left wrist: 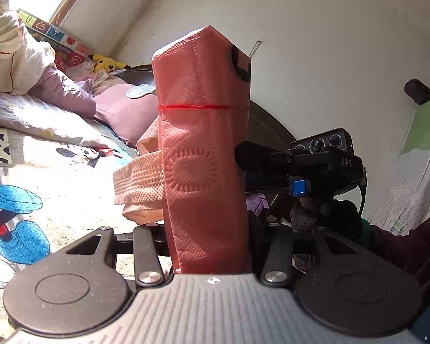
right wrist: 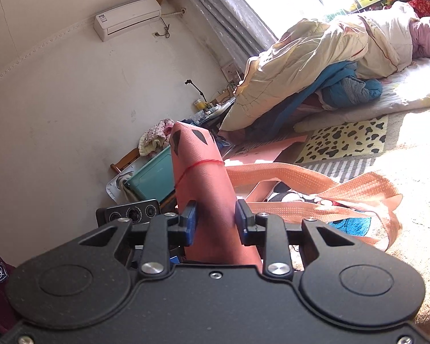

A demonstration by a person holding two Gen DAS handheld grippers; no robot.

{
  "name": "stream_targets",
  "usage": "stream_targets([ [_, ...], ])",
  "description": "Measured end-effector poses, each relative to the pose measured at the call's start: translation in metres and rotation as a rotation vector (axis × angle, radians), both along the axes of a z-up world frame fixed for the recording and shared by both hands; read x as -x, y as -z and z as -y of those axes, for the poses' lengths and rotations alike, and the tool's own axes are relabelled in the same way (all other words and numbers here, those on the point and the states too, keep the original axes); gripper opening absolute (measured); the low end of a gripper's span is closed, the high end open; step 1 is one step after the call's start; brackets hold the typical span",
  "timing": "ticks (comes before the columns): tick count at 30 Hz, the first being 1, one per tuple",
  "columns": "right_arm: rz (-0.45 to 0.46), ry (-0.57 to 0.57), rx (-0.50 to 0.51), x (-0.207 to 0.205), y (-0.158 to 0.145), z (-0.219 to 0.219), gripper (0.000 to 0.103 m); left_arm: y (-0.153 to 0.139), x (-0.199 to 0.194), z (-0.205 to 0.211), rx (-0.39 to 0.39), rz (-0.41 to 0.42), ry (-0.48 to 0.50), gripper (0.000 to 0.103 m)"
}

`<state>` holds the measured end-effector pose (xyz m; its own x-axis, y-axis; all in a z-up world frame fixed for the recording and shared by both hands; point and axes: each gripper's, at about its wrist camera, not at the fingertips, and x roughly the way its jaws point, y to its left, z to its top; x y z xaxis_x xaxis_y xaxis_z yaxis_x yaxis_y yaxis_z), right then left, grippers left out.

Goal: Fold shopping bag

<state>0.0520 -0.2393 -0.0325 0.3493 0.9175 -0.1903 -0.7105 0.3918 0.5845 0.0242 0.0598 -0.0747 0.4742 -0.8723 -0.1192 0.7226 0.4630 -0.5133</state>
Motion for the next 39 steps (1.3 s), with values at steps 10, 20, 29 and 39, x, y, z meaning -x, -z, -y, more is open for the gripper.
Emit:
stream_targets([
  [10, 0.014, 0.166, -0.209, 0.024, 0.013, 0.042, 0.065, 0.004, -0.026, -0.046, 0.157, -0.121, -0.151, 0.046],
  [20, 0.109, 0.125, -0.031, 0.020, 0.028, -0.012, 0.078, 0.000, -0.048, -0.059, 0.105, -0.261, -0.175, 0.046],
  [29, 0.374, 0.109, 0.308, 0.023, 0.026, -0.078, 0.083, 0.016, -0.053, -0.046, 0.203, -0.358, -0.177, 0.047],
  [39, 0.665, 0.336, 0.572, 0.044, 0.038, -0.091, 0.064, 0.019, -0.060, -0.022, 0.236, -0.392, -0.252, 0.050],
])
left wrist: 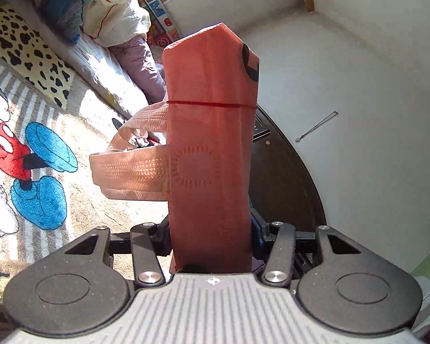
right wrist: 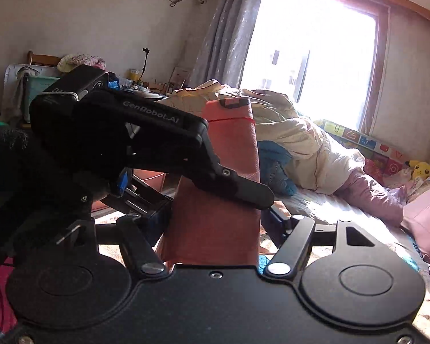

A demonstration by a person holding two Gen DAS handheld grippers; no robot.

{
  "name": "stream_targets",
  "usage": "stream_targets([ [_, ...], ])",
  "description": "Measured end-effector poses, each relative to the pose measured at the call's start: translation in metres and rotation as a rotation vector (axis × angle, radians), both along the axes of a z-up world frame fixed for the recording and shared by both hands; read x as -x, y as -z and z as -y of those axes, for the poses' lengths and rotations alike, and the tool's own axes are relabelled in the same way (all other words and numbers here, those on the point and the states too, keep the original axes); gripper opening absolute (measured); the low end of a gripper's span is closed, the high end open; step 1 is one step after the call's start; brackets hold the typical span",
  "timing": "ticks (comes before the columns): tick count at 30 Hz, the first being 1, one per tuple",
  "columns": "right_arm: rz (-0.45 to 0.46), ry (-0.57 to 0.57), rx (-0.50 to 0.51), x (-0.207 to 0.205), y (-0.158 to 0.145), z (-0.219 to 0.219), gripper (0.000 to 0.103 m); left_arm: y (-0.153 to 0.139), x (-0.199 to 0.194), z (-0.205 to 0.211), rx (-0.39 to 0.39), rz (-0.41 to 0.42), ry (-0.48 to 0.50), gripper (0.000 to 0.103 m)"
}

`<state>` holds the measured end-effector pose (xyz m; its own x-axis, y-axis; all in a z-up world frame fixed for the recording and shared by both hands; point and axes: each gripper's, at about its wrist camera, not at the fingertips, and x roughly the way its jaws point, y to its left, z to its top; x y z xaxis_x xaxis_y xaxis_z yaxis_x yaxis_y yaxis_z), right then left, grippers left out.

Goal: Fold shopping bag

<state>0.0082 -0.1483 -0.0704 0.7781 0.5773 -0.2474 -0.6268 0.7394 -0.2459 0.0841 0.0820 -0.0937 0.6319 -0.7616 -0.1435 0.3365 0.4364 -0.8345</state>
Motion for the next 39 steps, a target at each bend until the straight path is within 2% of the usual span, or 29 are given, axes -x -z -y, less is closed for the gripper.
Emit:
stream_targets([
  [2, -0.007, -0.005, -0.011, -0.004, 0.000, 0.007, 0.055, -0.003, -0.002, 0.004, -0.033, 0.002, -0.006, 0.052],
  [4, -0.022, -0.015, -0.027, -0.008, -0.001, 0.011, 0.052, -0.007, -0.003, 0.008, -0.049, 0.013, -0.001, 0.062],
  [5, -0.051, -0.019, -0.069, -0.013, -0.002, 0.017, 0.050, -0.009, -0.003, 0.009, -0.048, 0.023, 0.000, 0.067],
  [6, -0.098, -0.021, -0.139, -0.020, -0.004, 0.027, 0.049, -0.011, -0.002, 0.010, -0.045, 0.035, -0.001, 0.073],
  [9, -0.276, 0.014, -0.417, -0.050, -0.001, 0.062, 0.047, -0.017, 0.003, 0.007, 0.001, 0.095, -0.012, 0.080],
  [11, -0.399, 0.022, -0.639, -0.065, 0.008, 0.092, 0.047, -0.019, 0.006, 0.004, 0.006, 0.109, -0.012, 0.081],
  [14, -0.541, -0.021, -0.909, -0.078, 0.023, 0.127, 0.047, -0.027, 0.019, -0.002, -0.029, 0.186, -0.041, 0.081],
  [17, -0.621, -0.085, -1.083, -0.080, 0.034, 0.142, 0.047, -0.044, 0.029, -0.001, -0.068, 0.305, -0.029, 0.081],
  [20, -0.686, -0.146, -1.188, -0.076, 0.046, 0.141, 0.047, -0.071, 0.036, 0.006, -0.131, 0.432, 0.036, 0.081],
  [21, -0.695, -0.150, -1.190, -0.073, 0.047, 0.139, 0.047, -0.084, 0.039, 0.012, -0.199, 0.485, 0.043, 0.081],
  [23, -0.697, -0.147, -1.157, -0.065, 0.046, 0.135, 0.047, -0.104, 0.042, 0.025, -0.327, 0.568, 0.073, 0.066],
  [24, -0.694, -0.147, -1.142, -0.062, 0.045, 0.134, 0.047, -0.115, 0.041, 0.033, -0.396, 0.603, 0.100, 0.054],
  [25, -0.691, -0.150, -1.130, -0.060, 0.045, 0.134, 0.047, -0.119, 0.039, 0.039, -0.437, 0.621, 0.119, 0.047],
  [27, -0.684, -0.167, -1.117, -0.058, 0.044, 0.135, 0.047, -0.125, 0.035, 0.049, -0.522, 0.649, 0.155, 0.037],
  [28, -0.680, -0.179, -1.108, -0.057, 0.043, 0.136, 0.047, -0.127, 0.032, 0.053, -0.551, 0.655, 0.173, 0.035],
  [33, -0.663, -0.214, -1.011, -0.049, 0.034, 0.139, 0.047, -0.133, 0.033, 0.068, -0.701, 0.724, 0.208, 0.034],
  [35, -0.638, -0.240, -0.943, -0.045, 0.026, 0.137, 0.047, -0.134, 0.034, 0.073, -0.771, 0.744, 0.249, 0.034],
  [38, -0.581, -0.256, -0.801, -0.041, 0.012, 0.134, 0.048, -0.136, 0.039, 0.080, -0.864, 0.775, 0.320, 0.027],
  [39, -0.563, -0.259, -0.758, -0.040, 0.008, 0.134, 0.048, -0.137, 0.040, 0.081, -0.886, 0.780, 0.351, 0.019],
])
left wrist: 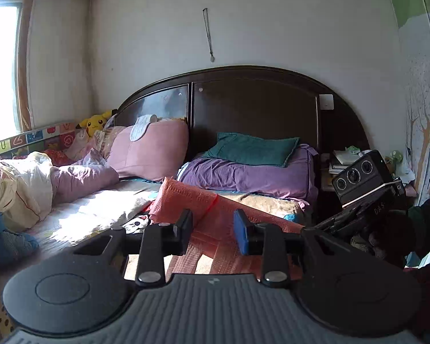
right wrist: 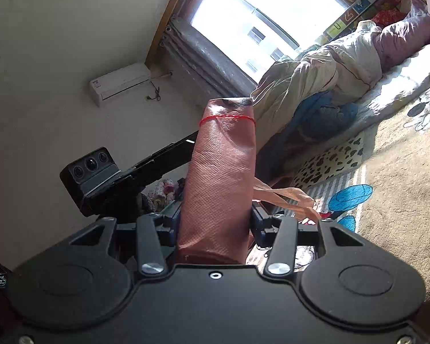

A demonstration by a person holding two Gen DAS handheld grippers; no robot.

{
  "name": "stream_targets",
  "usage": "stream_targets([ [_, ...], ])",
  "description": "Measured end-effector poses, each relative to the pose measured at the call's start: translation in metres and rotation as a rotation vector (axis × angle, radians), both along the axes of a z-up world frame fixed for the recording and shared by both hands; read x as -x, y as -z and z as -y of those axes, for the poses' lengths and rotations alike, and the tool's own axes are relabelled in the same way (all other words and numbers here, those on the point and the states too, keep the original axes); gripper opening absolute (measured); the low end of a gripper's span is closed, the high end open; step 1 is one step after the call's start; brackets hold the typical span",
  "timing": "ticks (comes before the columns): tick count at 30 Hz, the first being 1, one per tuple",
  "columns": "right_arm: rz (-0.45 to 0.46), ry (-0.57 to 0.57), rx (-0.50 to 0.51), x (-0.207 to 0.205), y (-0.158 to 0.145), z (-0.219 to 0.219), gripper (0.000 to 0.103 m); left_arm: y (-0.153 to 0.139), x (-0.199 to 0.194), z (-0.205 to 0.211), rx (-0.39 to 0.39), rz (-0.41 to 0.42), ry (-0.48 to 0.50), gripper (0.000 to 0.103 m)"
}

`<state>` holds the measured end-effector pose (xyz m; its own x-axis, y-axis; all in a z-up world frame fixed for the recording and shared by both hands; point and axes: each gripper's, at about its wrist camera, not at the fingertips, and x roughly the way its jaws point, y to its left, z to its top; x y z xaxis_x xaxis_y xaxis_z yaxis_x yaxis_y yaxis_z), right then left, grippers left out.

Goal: Fold shopping bag

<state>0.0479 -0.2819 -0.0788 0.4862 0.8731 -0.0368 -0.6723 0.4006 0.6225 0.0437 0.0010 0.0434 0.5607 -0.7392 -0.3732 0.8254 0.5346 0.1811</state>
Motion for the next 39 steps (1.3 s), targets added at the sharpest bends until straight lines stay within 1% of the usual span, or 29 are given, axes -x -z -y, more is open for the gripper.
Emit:
stream_targets([
  [2, 0.038, -0.011, 0.057, 0.001, -0.005, 0.001, 0.048, -0.002, 0.002, 0.000, -0.036, -0.003, 0.023, 0.016],
  [4, 0.052, -0.025, 0.084, 0.000, -0.008, 0.002, 0.048, -0.001, 0.002, 0.001, -0.082, -0.020, 0.065, 0.013],
  [5, 0.050, -0.029, 0.085, -0.002, -0.008, 0.003, 0.048, 0.001, 0.002, 0.002, -0.096, -0.028, 0.079, 0.012],
  [6, 0.053, -0.026, 0.085, -0.003, -0.008, 0.003, 0.048, 0.004, 0.002, 0.005, -0.116, -0.052, 0.111, 0.011],
  [9, 0.052, -0.010, 0.082, -0.006, -0.007, 0.001, 0.048, 0.012, 0.004, 0.008, -0.134, -0.059, 0.112, 0.011],
  [11, 0.029, -0.004, 0.046, -0.008, -0.001, 0.003, 0.047, 0.015, 0.005, 0.004, -0.106, -0.058, 0.095, 0.011],
  [13, -0.004, 0.005, -0.006, -0.009, 0.006, 0.005, 0.047, 0.017, 0.008, -0.005, -0.050, -0.057, 0.063, 0.011],
  [14, -0.034, 0.015, -0.055, -0.011, 0.012, 0.008, 0.047, 0.019, 0.007, -0.014, 0.017, -0.076, 0.029, 0.013],
  [15, -0.062, 0.025, -0.107, -0.013, 0.016, 0.010, 0.047, 0.021, 0.006, -0.022, 0.084, -0.098, -0.005, 0.017],
  [16, -0.087, 0.036, -0.154, -0.015, 0.021, 0.011, 0.047, 0.023, 0.003, -0.032, 0.163, -0.138, -0.045, 0.034],
  [17, -0.109, 0.048, -0.195, -0.017, 0.024, 0.012, 0.047, 0.029, 0.000, -0.047, 0.286, -0.203, -0.087, 0.053],
  [18, -0.126, 0.054, -0.231, -0.018, 0.027, 0.012, 0.047, 0.035, -0.001, -0.060, 0.394, -0.254, -0.108, 0.091],
  [19, -0.139, 0.055, -0.262, -0.020, 0.029, 0.011, 0.047, 0.041, -0.001, -0.071, 0.500, -0.298, -0.126, 0.103],
  [20, -0.154, 0.055, -0.292, -0.022, 0.031, 0.009, 0.048, 0.052, -0.002, -0.084, 0.635, -0.365, -0.140, 0.103],
  [21, -0.167, 0.053, -0.313, -0.024, 0.032, 0.006, 0.048, 0.059, -0.004, -0.091, 0.709, -0.424, -0.147, 0.103],
  [22, -0.176, 0.050, -0.328, -0.026, 0.033, 0.002, 0.048, 0.066, -0.005, -0.097, 0.777, -0.479, -0.153, 0.103],
  [23, -0.182, 0.042, -0.343, -0.028, 0.034, -0.002, 0.048, 0.072, -0.005, -0.100, 0.820, -0.515, -0.158, 0.103],
  [24, -0.186, 0.031, -0.357, -0.030, 0.034, -0.006, 0.048, 0.081, -0.005, -0.103, 0.882, -0.560, -0.159, 0.103],
  [25, -0.186, 0.023, -0.368, -0.030, 0.034, -0.010, 0.049, 0.093, -0.005, -0.105, 0.964, -0.625, -0.150, 0.103],
  [27, -0.180, -0.004, -0.399, -0.030, 0.033, -0.020, 0.049, 0.106, -0.006, -0.106, 1.062, -0.700, -0.143, 0.103],
  [29, -0.170, -0.032, -0.409, -0.029, 0.031, -0.030, 0.050, 0.117, -0.006, -0.104, 1.109, -0.736, -0.136, 0.103],
  [30, -0.164, -0.047, -0.399, -0.028, 0.028, -0.035, 0.050, 0.119, -0.006, -0.101, 1.105, -0.733, -0.137, 0.102],
  [33, -0.174, -0.113, -0.379, -0.026, 0.026, -0.052, 0.050, 0.117, -0.002, -0.102, 1.105, -0.668, -0.149, 0.102],
  [35, -0.191, -0.159, -0.387, -0.024, 0.026, -0.058, 0.051, 0.117, -0.002, -0.106, 1.105, -0.630, -0.155, 0.094],
  [36, -0.198, -0.177, -0.387, -0.023, 0.026, -0.061, 0.051, 0.116, -0.002, -0.106, 1.097, -0.621, -0.162, 0.084],
  [37, -0.204, -0.190, -0.383, -0.022, 0.026, -0.062, 0.051, 0.117, -0.003, -0.108, 1.083, -0.613, -0.164, 0.063],
  [38, -0.213, -0.201, -0.379, -0.022, 0.027, -0.065, 0.052, 0.117, -0.004, -0.108, 1.080, -0.614, -0.155, 0.050],
  [39, -0.226, -0.212, -0.379, -0.021, 0.028, -0.067, 0.052, 0.118, -0.004, -0.109, 1.076, -0.613, -0.147, 0.049],
])
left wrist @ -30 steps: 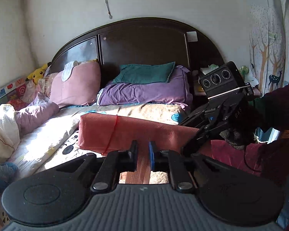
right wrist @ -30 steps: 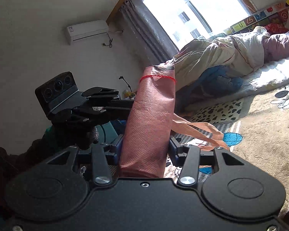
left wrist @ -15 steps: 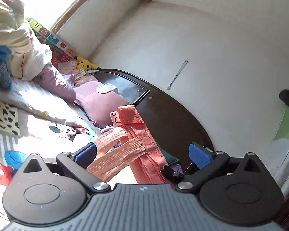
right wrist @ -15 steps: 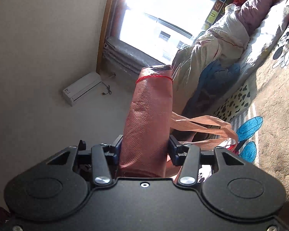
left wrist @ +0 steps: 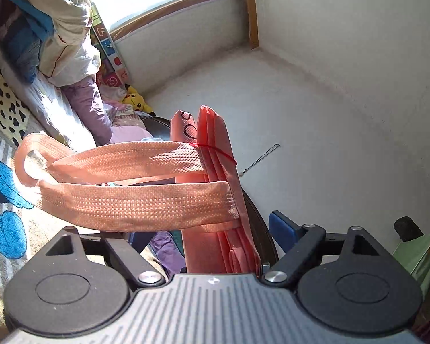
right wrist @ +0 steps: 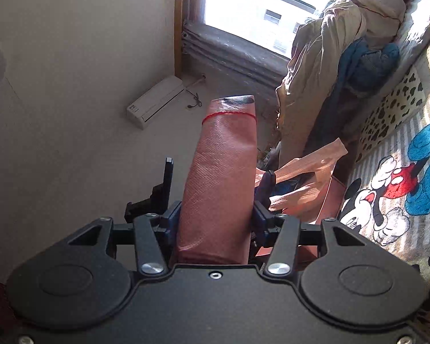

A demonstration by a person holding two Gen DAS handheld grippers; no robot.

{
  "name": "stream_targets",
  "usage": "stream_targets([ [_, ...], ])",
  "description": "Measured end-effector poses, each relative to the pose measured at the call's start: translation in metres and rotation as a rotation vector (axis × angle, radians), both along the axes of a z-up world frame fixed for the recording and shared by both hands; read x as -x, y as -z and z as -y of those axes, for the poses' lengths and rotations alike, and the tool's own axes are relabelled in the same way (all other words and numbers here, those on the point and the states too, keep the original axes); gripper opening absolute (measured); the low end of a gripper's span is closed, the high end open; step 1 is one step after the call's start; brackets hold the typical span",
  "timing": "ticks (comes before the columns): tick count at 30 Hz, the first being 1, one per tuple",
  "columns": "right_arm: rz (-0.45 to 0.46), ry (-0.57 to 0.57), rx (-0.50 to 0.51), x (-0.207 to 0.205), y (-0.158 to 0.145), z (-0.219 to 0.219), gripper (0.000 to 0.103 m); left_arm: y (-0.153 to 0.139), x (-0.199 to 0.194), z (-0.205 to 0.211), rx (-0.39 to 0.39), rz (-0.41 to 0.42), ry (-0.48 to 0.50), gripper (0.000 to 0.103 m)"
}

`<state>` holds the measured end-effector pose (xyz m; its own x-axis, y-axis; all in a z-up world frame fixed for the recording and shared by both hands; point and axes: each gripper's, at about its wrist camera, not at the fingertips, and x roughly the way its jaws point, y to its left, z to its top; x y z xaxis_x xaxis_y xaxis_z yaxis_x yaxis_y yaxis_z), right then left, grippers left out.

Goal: Fold shopping bag
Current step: 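Carry the banded roll with the left tool and lower it into the pink box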

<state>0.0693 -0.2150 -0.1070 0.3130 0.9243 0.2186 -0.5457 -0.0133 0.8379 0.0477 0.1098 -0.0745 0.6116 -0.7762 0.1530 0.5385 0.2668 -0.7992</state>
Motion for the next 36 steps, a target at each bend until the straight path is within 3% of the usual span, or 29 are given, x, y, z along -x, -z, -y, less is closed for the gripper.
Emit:
stream_targets([
  [6, -0.025, -0.031, 0.020, 0.003, 0.002, -0.005, 0.056, 0.004, 0.003, -0.007, -0.003, 0.013, -0.045, 0.046],
  [8, -0.024, -0.020, 0.063, 0.004, 0.000, -0.005, 0.075, 0.006, 0.002, -0.016, 0.008, 0.003, -0.072, 0.046],
  [13, -0.042, 0.029, 0.160, 0.002, 0.003, 0.000, 0.086, 0.012, -0.002, -0.063, -0.035, -0.059, -0.187, 0.046],
  [16, -0.065, 0.057, 0.193, 0.001, 0.010, 0.007, 0.089, 0.005, -0.006, -0.110, -0.158, -0.119, -0.283, 0.046],
  [20, -0.051, 0.070, 0.240, 0.004, 0.012, 0.013, 0.090, -0.016, -0.027, -0.179, -0.416, -0.221, -0.350, 0.046],
  [24, -0.057, 0.076, 0.278, 0.006, 0.018, 0.014, 0.091, -0.032, -0.071, -0.226, -0.693, -0.327, -0.316, 0.046],
  [27, -0.075, 0.084, 0.300, 0.007, 0.023, 0.013, 0.091, -0.032, -0.100, -0.248, -0.836, -0.399, -0.290, 0.046],
  [30, -0.094, 0.094, 0.321, 0.008, 0.029, 0.012, 0.091, -0.019, -0.130, -0.270, -0.896, -0.493, -0.255, 0.046],
  [36, -0.116, 0.106, 0.348, 0.006, 0.034, 0.012, 0.092, 0.024, -0.160, -0.270, -0.955, -0.566, -0.165, 0.046],
])
